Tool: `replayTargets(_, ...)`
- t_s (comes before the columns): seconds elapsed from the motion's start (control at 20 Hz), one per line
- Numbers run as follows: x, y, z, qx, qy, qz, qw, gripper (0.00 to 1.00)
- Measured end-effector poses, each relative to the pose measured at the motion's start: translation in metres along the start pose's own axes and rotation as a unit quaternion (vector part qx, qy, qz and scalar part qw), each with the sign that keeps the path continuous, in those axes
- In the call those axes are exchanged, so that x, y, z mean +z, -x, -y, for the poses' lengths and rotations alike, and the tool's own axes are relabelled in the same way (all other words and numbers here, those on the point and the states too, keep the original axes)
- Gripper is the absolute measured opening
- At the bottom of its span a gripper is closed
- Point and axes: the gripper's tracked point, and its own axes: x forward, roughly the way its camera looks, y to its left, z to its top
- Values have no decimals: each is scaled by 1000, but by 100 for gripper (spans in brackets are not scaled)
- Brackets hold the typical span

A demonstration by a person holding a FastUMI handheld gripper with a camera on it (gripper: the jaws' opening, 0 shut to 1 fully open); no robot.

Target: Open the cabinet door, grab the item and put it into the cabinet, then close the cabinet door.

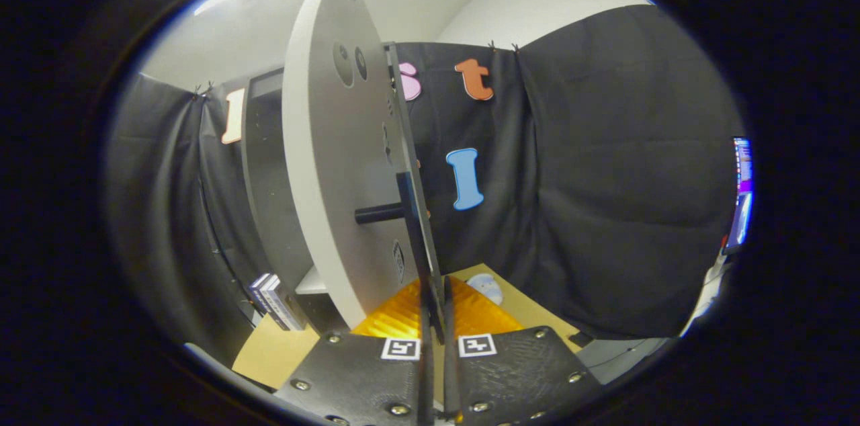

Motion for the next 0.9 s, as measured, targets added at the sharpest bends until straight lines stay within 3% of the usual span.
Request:
replayTargets(0.2, 4, -3, 22, 22, 23, 1, 999, 6)
replayTargets(0.75, 13, -22, 67, 99, 7, -4, 995, 7)
replayTargets(0.9, 14, -22, 73, 101, 12, -2, 995, 9)
